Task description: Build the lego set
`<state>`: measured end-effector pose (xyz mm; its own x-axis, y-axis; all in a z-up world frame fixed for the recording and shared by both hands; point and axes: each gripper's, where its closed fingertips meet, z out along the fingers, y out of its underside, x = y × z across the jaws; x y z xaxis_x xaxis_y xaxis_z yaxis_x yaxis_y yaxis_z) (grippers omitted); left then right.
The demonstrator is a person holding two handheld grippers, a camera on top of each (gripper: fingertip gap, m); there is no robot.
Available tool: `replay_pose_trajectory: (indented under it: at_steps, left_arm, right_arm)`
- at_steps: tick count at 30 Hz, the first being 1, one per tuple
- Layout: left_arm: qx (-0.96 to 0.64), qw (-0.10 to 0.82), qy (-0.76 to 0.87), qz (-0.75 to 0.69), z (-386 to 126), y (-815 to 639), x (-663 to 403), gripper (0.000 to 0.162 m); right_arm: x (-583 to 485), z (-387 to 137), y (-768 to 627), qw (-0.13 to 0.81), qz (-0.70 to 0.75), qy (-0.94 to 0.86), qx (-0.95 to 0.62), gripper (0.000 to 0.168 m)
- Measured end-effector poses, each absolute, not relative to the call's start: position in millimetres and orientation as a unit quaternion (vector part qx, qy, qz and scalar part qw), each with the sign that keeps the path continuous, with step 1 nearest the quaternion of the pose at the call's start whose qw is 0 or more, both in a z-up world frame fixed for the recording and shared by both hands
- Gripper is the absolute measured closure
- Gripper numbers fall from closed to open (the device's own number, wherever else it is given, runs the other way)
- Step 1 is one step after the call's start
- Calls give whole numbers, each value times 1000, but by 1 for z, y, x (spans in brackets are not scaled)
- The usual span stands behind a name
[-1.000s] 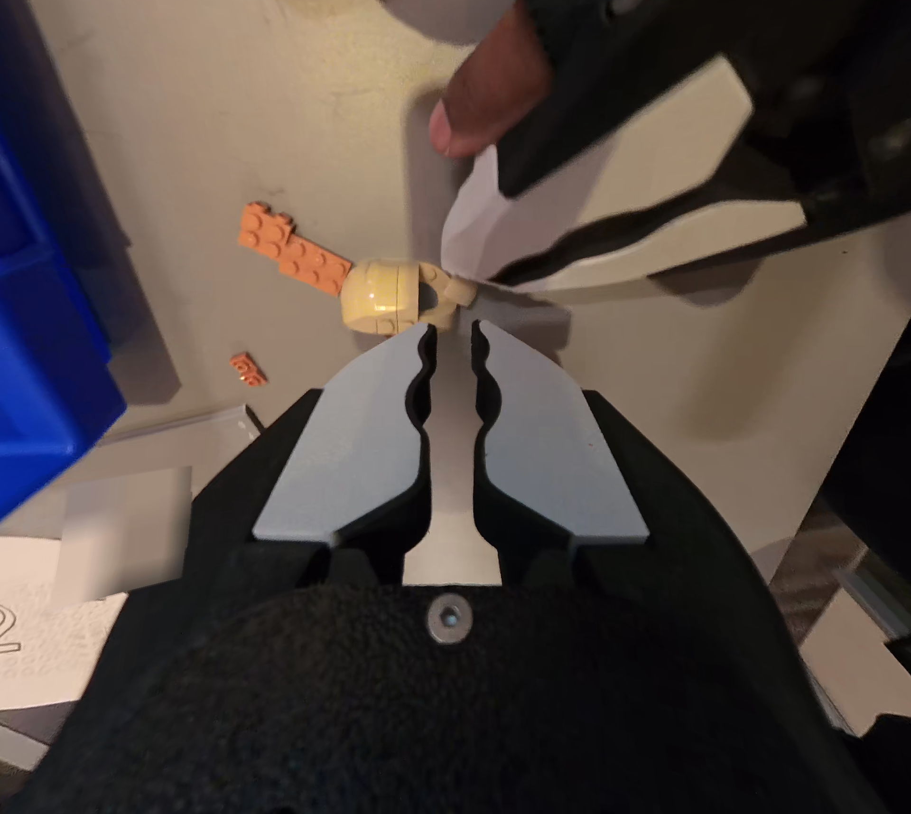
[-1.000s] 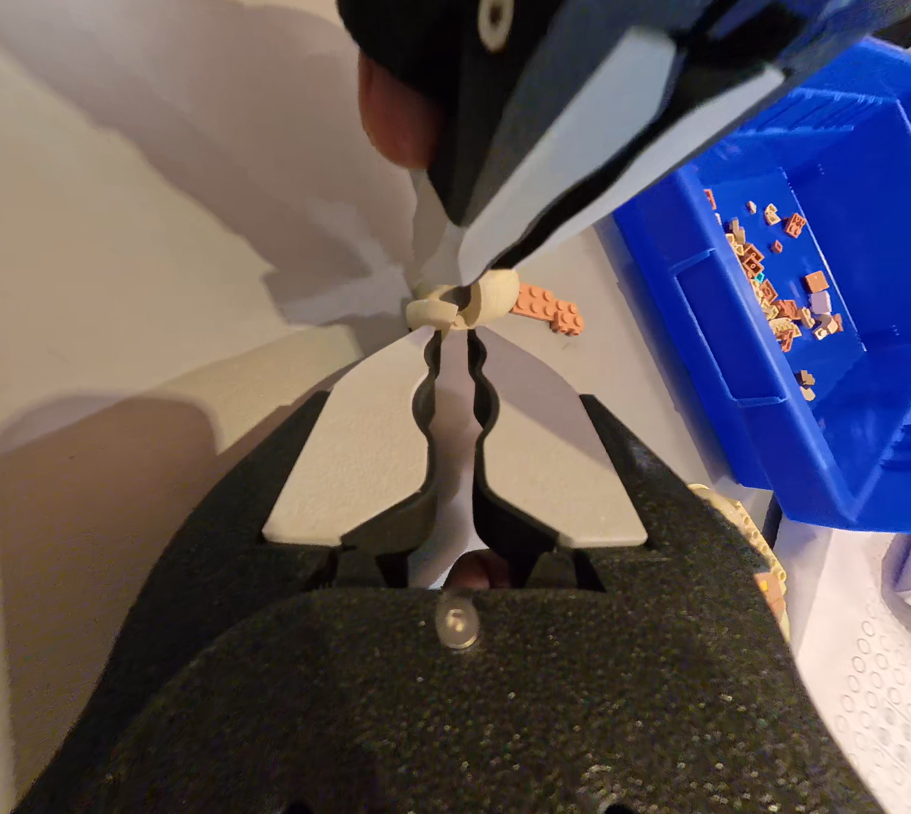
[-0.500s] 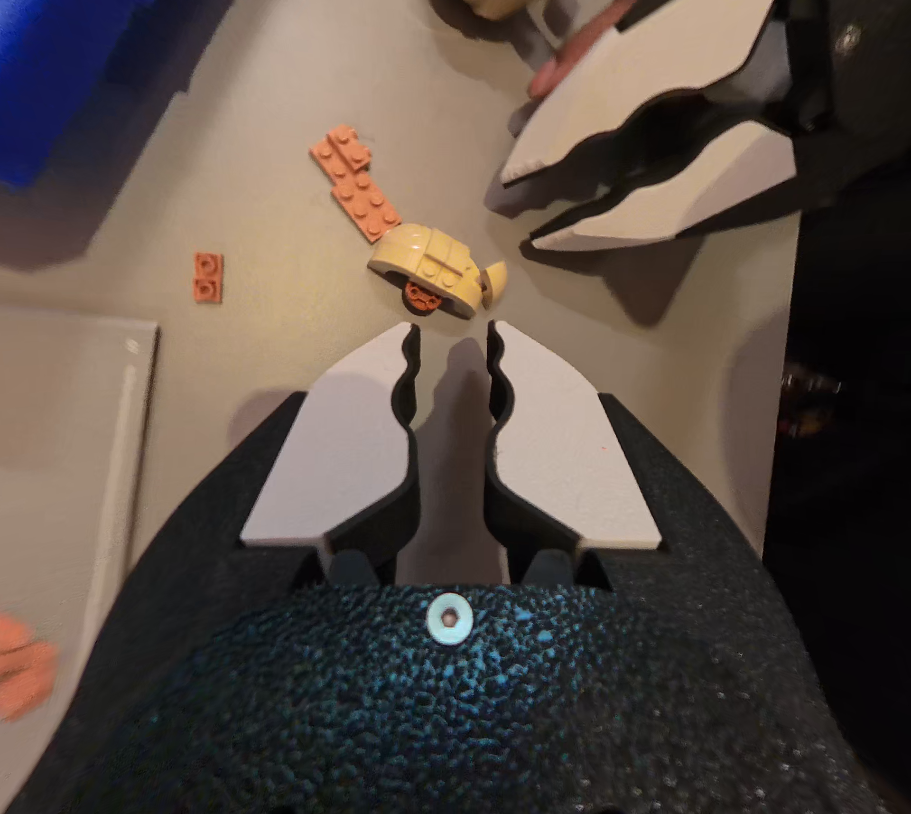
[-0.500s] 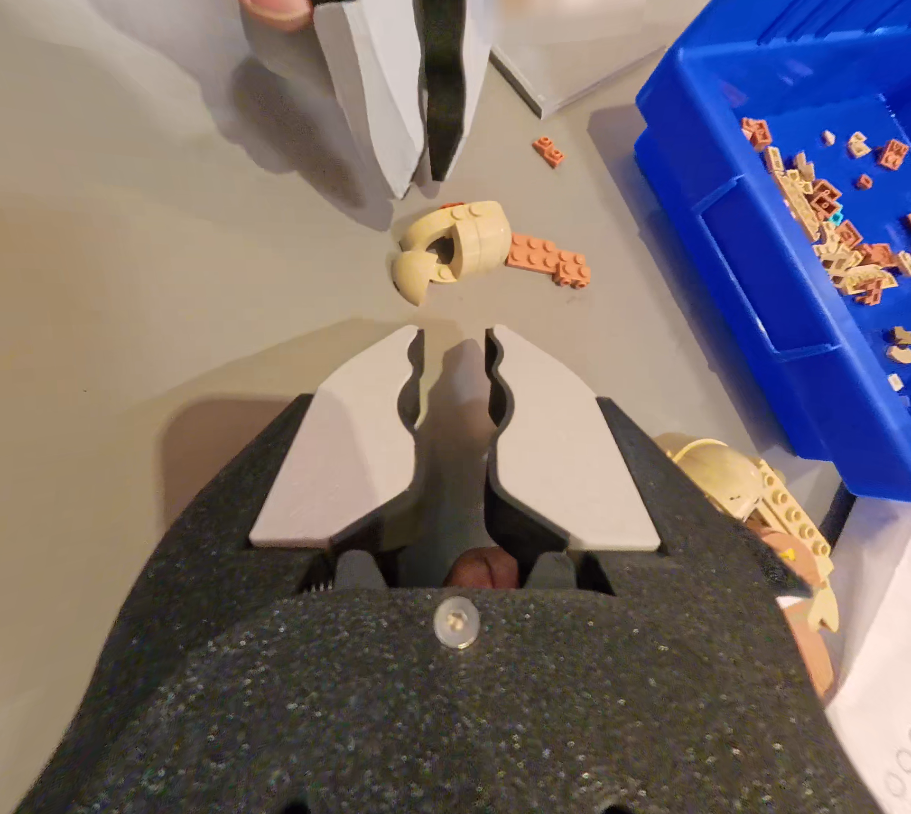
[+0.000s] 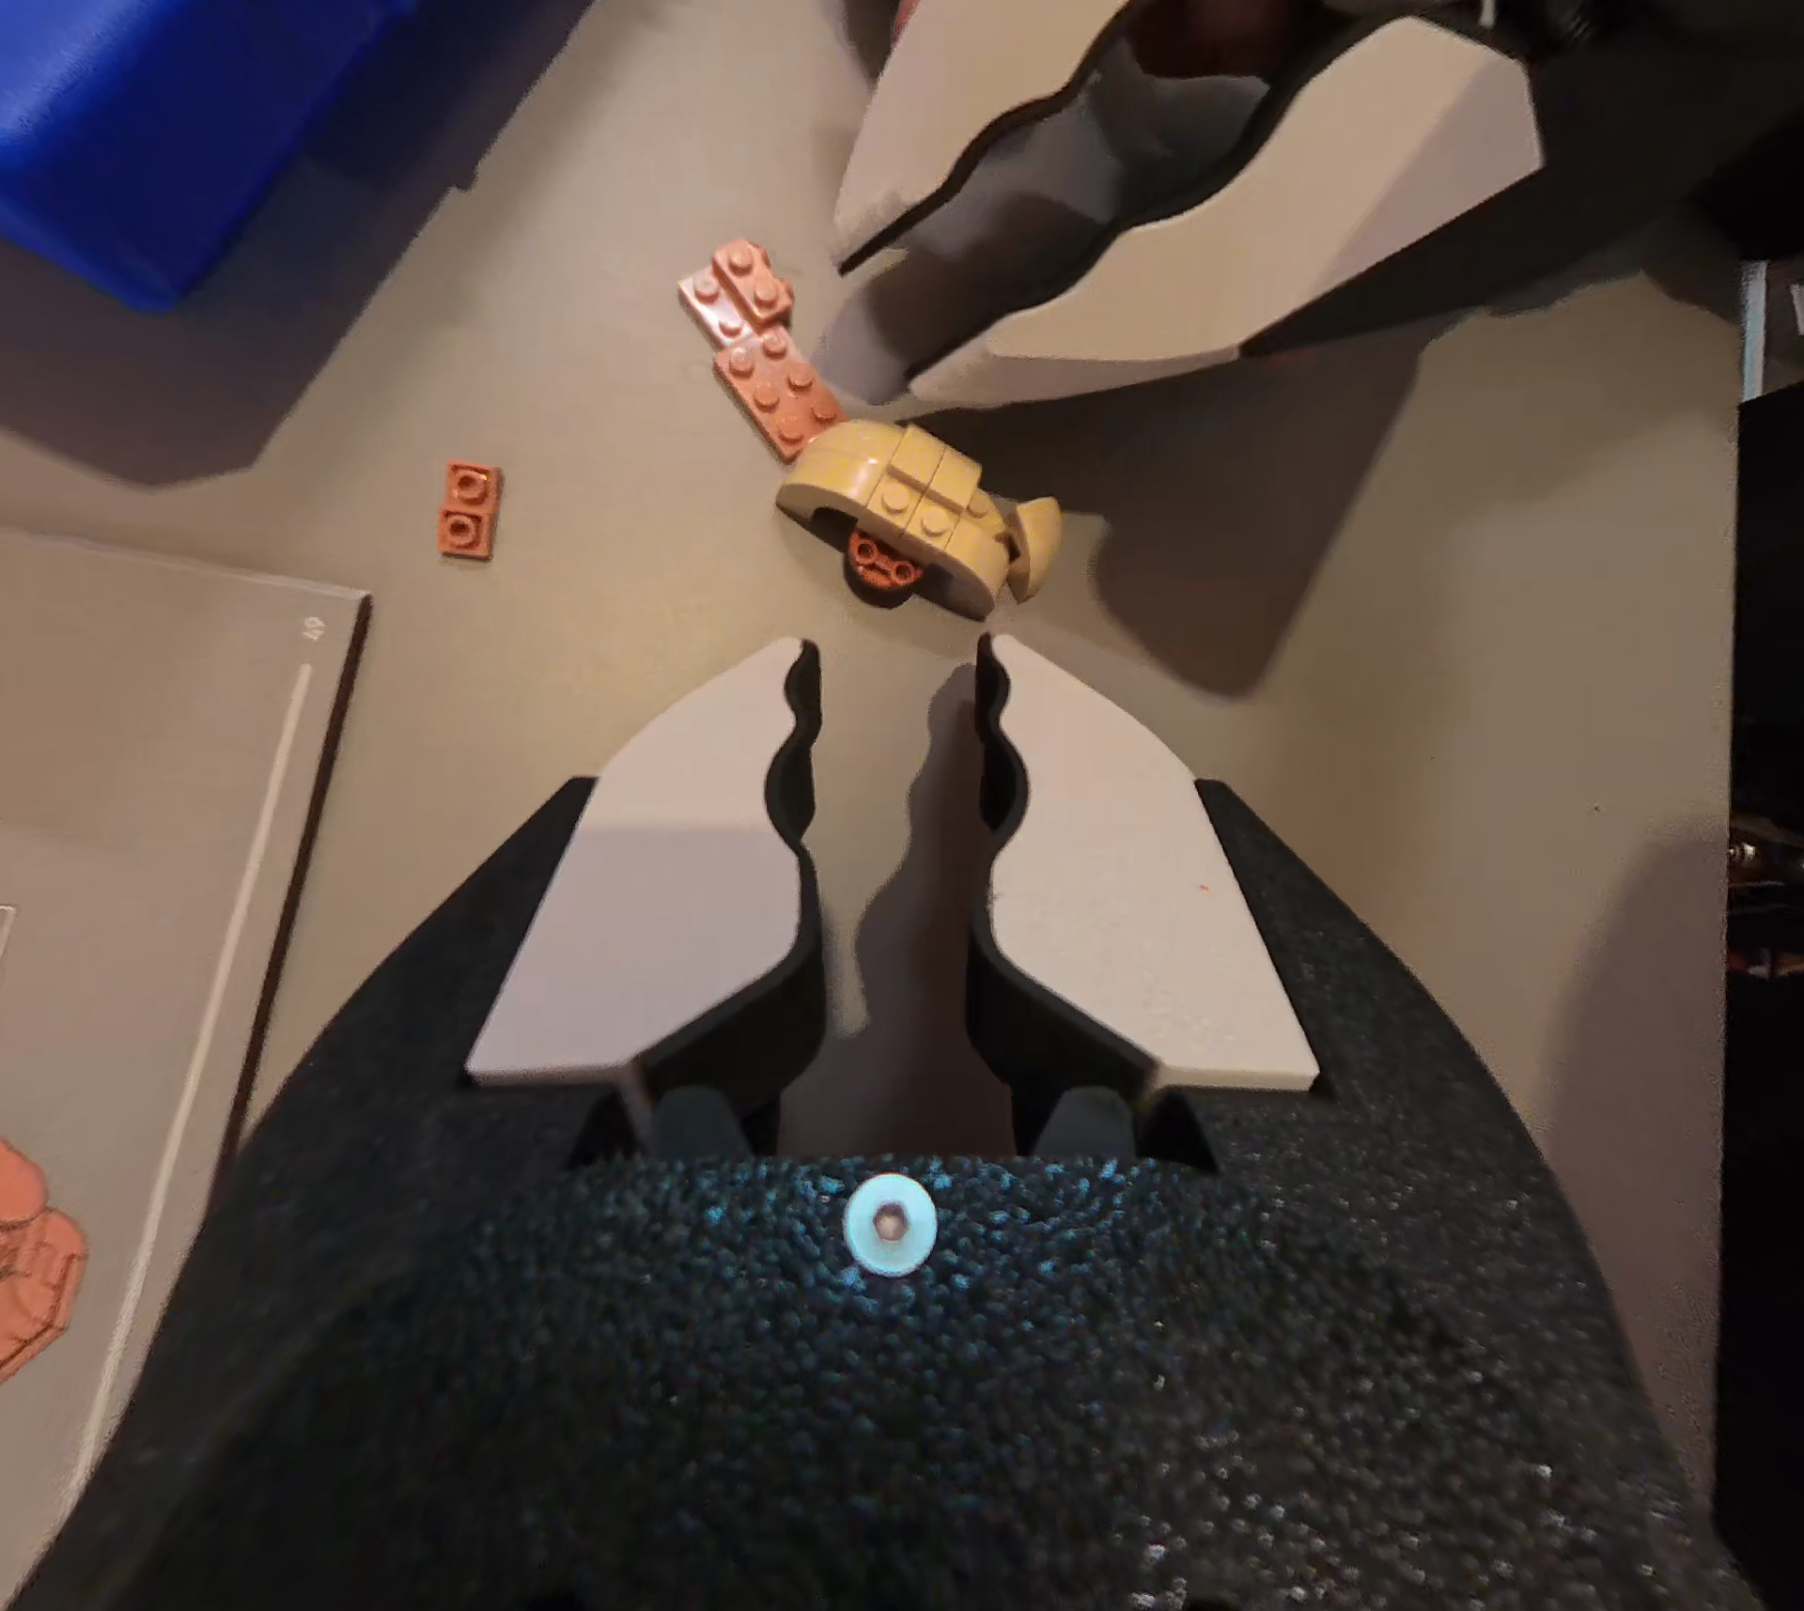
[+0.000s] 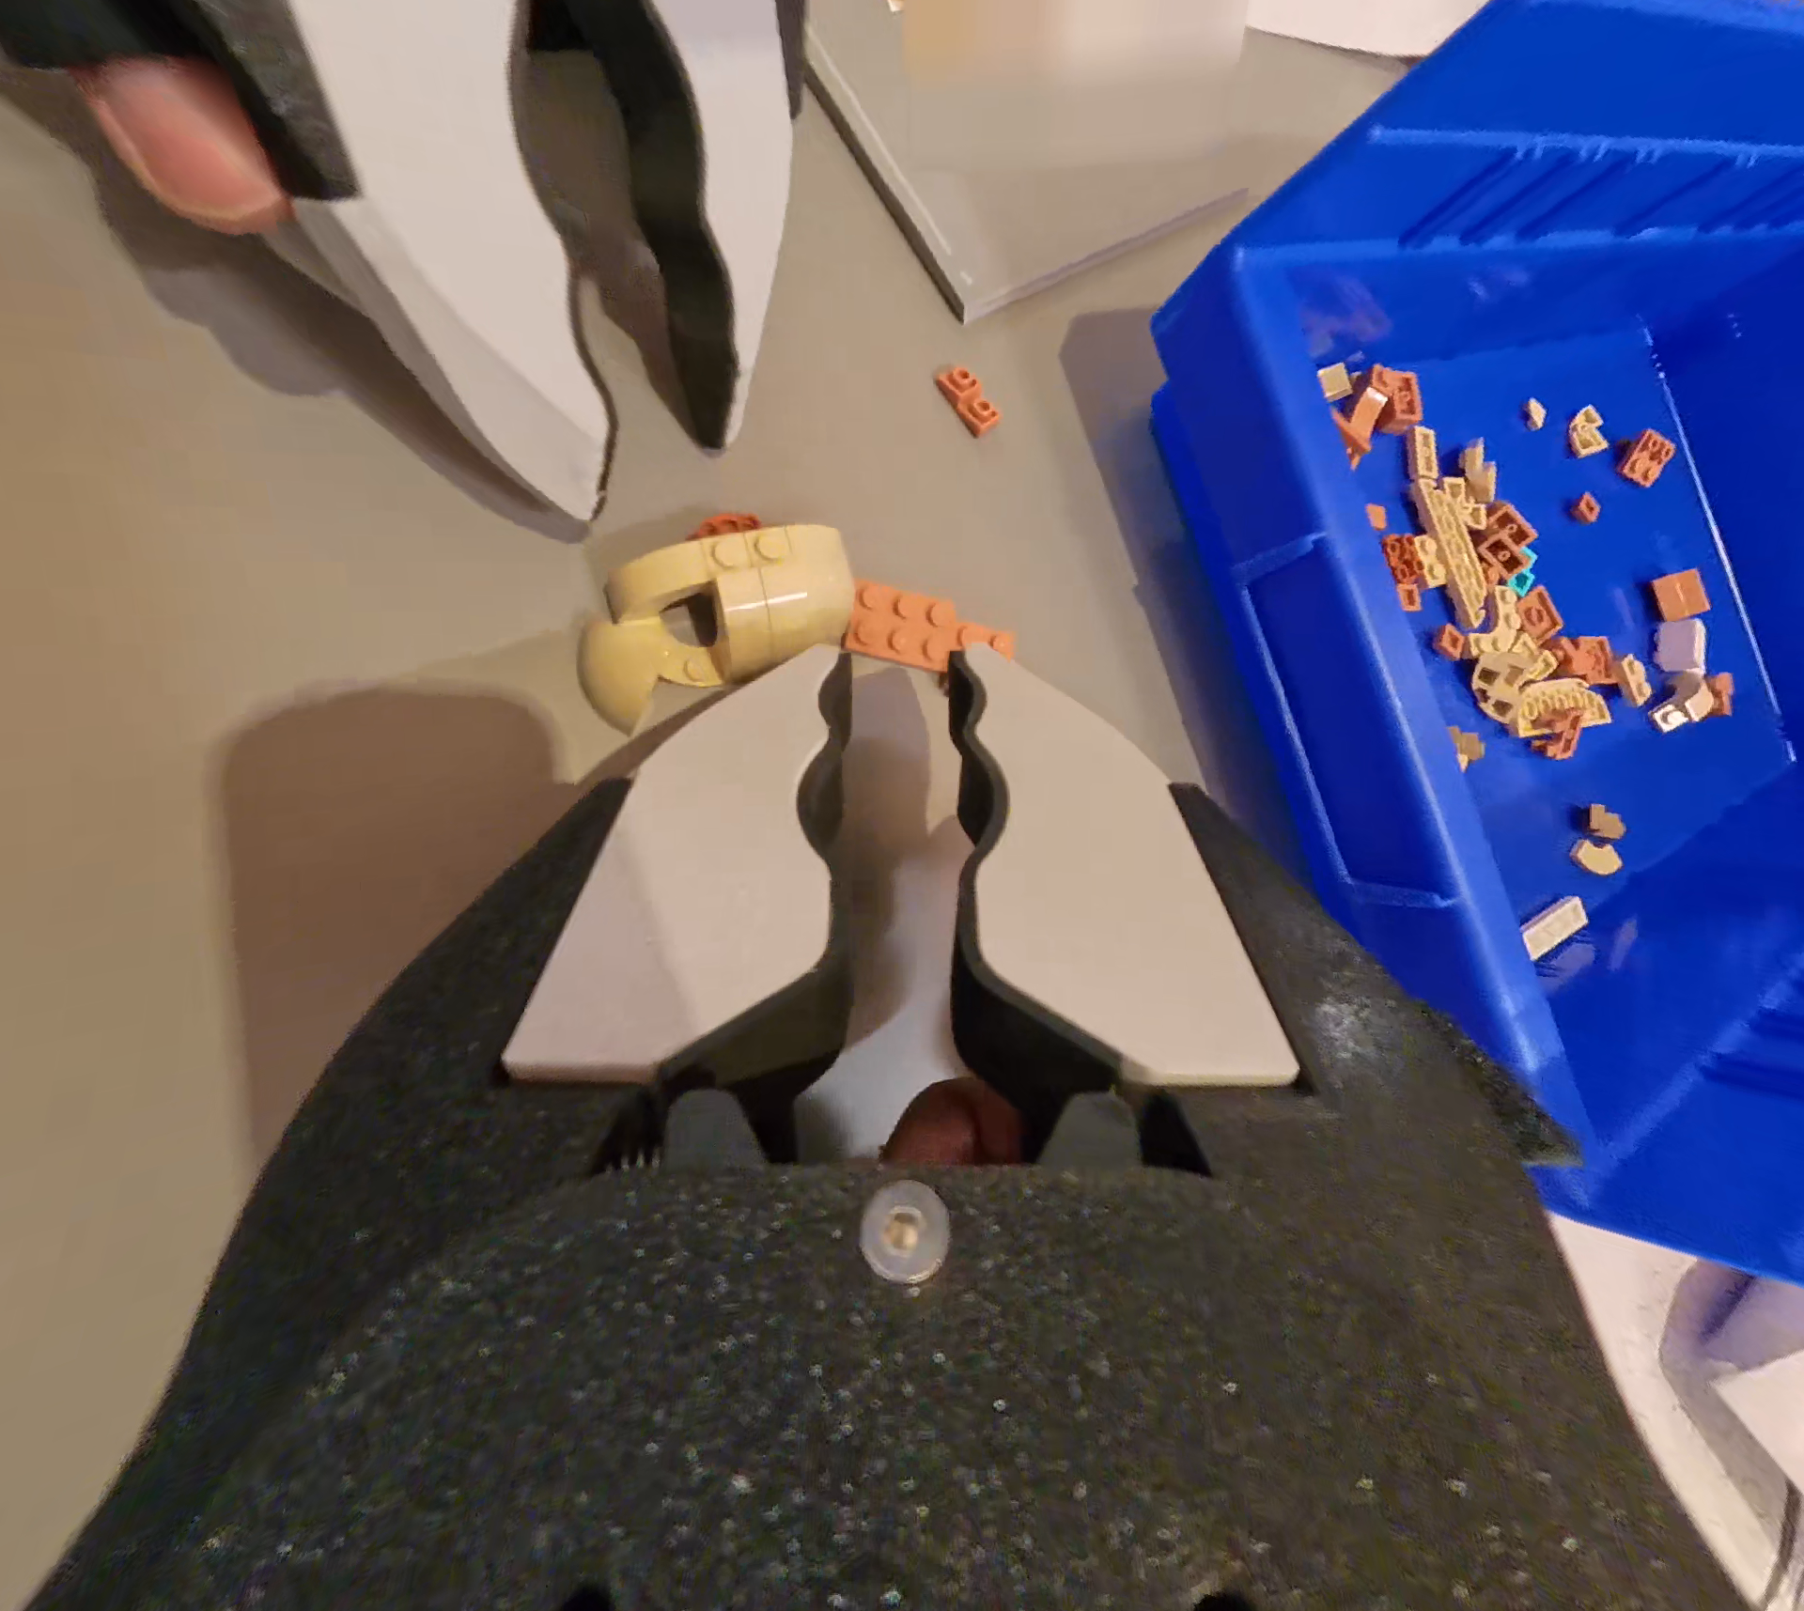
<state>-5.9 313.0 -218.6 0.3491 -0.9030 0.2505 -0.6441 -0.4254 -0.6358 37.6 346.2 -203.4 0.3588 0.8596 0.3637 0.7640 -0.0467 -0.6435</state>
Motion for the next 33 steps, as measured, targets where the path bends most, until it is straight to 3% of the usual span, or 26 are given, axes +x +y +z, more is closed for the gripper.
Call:
replay_pose_trajectory:
  at_steps: [21,33]
  left_arm:
    - [-803,269,450,-286,-218,300,-27,138]
    - [-647,324,649,-235,-210,329,-37,129]
  right_arm:
    - [4,-213,321,403,98,-566,-713,147]
    - [-1,-211,318,381,164,-556,-721,135]
